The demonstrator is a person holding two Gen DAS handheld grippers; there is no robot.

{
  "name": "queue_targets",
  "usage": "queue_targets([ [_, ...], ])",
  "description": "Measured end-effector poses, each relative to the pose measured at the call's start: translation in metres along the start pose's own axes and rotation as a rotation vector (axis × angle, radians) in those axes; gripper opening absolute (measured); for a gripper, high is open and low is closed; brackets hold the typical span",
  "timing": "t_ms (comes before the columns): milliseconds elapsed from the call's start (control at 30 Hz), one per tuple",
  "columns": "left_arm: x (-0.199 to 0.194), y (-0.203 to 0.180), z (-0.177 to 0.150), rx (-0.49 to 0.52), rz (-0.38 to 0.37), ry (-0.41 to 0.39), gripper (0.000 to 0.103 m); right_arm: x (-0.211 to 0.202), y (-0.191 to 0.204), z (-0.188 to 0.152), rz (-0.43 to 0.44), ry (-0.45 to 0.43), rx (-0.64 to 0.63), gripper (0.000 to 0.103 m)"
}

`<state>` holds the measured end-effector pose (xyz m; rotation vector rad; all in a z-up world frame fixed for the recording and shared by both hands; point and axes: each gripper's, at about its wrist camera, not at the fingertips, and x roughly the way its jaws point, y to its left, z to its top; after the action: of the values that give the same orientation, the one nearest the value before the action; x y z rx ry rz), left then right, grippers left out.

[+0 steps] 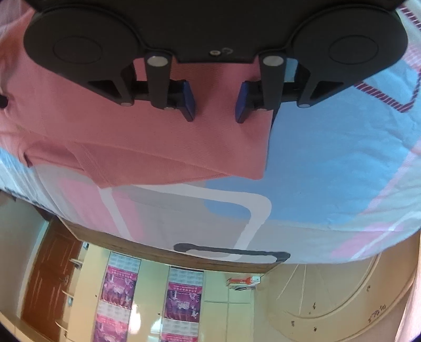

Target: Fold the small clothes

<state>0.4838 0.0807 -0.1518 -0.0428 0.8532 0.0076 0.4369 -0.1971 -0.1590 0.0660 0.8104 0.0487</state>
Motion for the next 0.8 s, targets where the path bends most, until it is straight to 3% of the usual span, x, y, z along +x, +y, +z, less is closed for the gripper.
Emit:
queue_targets([
  [233, -0.036, -0.023, -0.019, 0.057, -0.013, 0.01, 0.047, -0.036, 0.021, -0.014, 0.092, -0.015, -0.037, 0.032],
  [400, -0.053, -0.039, -0.037, 0.075, -0.028, 0.036, 0.056, -0.033, 0.024, -0.032, 0.08, 0.036, -0.064, 0.032],
  [533, -0.045, -0.044, -0.053, 0.095, 0.003, 0.079, 0.057, -0.035, 0.012, -0.045, 0.049, 0.051, -0.082, 0.032],
  [800, -0.06, -0.047, -0.058, 0.075, 0.026, 0.071, 0.059, -0.064, 0.005, -0.049, 0.076, 0.041, -0.068, 0.04],
])
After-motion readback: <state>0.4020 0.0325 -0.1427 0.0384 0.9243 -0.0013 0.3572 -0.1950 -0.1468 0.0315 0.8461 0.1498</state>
